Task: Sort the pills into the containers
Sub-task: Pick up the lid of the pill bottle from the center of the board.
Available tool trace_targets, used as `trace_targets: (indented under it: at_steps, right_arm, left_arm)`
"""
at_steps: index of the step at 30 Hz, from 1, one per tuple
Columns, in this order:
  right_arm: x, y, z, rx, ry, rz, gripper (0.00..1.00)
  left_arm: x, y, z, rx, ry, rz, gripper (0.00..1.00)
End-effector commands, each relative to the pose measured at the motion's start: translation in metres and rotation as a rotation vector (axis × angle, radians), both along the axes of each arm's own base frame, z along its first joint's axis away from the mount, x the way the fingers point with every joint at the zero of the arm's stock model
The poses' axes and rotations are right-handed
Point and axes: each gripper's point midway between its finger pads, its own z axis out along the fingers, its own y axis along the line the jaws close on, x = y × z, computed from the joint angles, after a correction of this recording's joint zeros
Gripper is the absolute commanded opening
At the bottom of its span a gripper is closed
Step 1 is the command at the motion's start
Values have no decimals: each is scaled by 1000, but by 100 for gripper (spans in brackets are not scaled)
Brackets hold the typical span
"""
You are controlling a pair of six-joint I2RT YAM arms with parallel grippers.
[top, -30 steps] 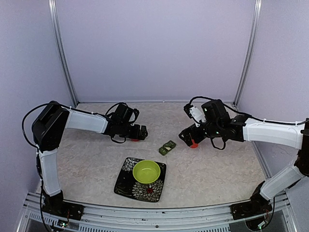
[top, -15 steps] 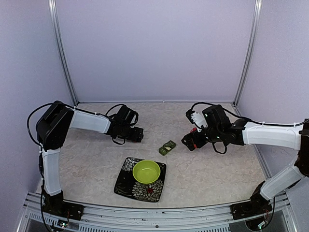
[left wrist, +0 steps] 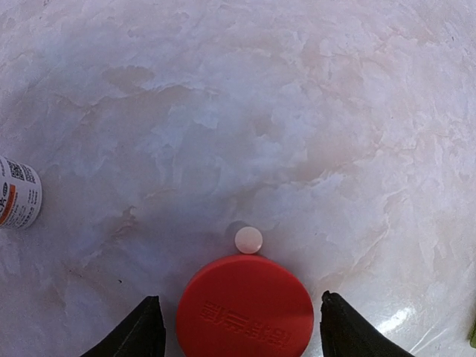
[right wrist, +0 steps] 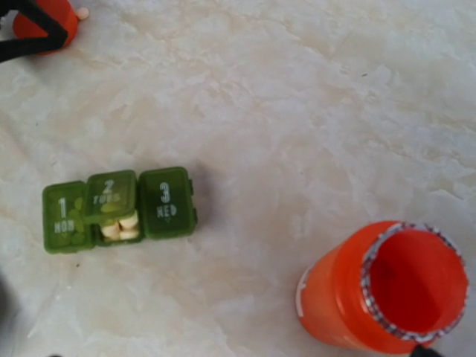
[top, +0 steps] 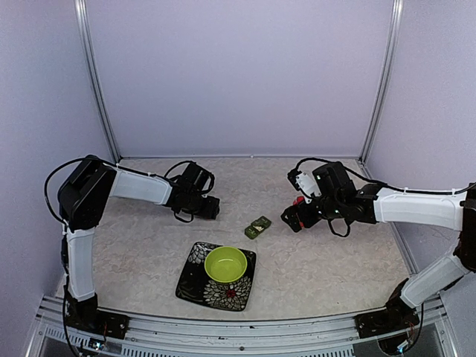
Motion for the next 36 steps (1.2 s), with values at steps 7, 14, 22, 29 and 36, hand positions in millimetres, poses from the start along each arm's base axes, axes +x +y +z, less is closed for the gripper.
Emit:
trace_targets:
  at_steps: [7, 14, 22, 29, 36]
  right_arm:
    - [3, -5, 2, 19, -5, -17, 100]
    - [3, -6, -1, 20, -3, -20, 100]
    - [3, -8, -10, 15, 13, -23, 100]
    - [4, -8, -12, 15, 14, -25, 100]
    - [3, -9, -14, 15, 18, -29, 100]
  left_arm:
    - [-1, -5, -8, 42, 5, -17, 65]
    - [0, -6, -3, 66, -19, -17, 60]
    - [0, -4, 0, 111, -50, -6, 62]
    - [-1, -5, 1, 121, -59, -5, 62]
    - [-1, -9, 2, 91, -52, -16, 61]
